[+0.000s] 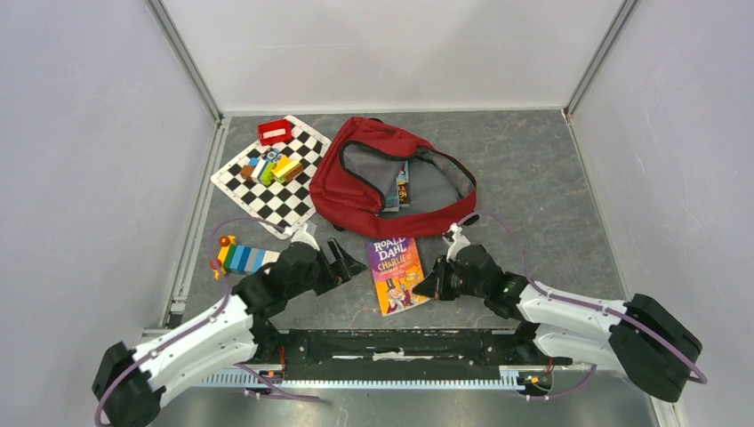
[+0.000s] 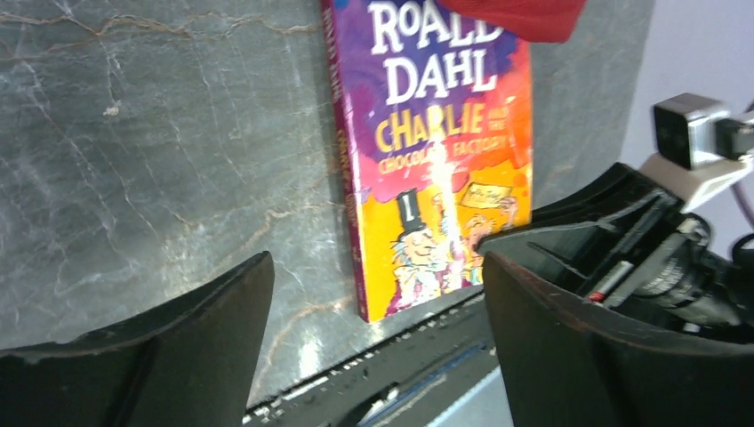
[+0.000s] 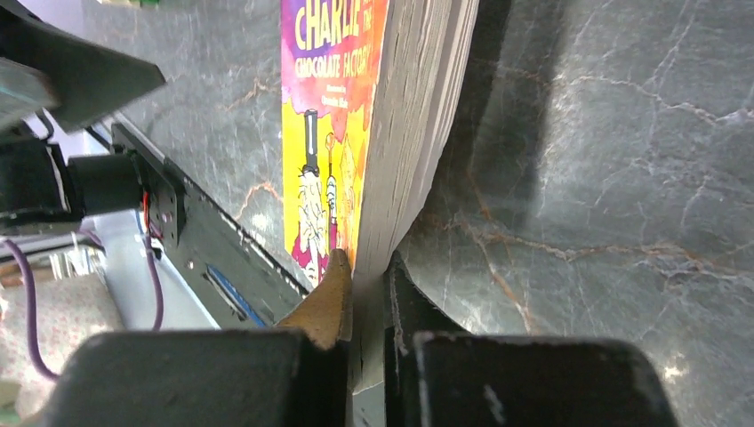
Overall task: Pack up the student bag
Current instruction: Pick up the book from the center of the board.
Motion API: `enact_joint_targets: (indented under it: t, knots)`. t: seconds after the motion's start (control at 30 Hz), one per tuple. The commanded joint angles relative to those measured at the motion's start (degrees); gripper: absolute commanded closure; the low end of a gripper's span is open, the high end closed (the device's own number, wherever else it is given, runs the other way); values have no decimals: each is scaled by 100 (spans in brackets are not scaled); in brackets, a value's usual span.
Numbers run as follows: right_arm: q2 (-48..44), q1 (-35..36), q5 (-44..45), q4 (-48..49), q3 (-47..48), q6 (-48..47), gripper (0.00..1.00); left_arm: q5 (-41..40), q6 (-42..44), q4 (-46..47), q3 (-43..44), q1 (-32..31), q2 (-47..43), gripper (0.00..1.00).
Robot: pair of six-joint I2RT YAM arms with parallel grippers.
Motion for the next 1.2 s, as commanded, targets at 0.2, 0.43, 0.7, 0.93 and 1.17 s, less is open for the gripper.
enact_joint_targets:
  t: [0.2, 0.43, 0.7, 0.93, 1.17]
  knots:
    - [-1395, 12, -520, -1787, 1497, -927, 100, -51, 68, -1255, 1255, -9, -1193, 0]
    - [-1658, 7, -180, -1437, 2246, -735, 100, 54, 214, -1101, 1958, -9, -1107, 0]
    - [-1679, 13, -144, -236, 2254, -546, 100, 431, 492, -499, 2295, -9, -704, 0]
    - [-1718, 19, -292, 204, 2227, -477, 100, 392, 457, -147, 2297, -9, -442, 0]
    - [-1568, 12, -430, 252, 2121, -505, 100, 832, 180, 1103, 1997, -9, -411, 42]
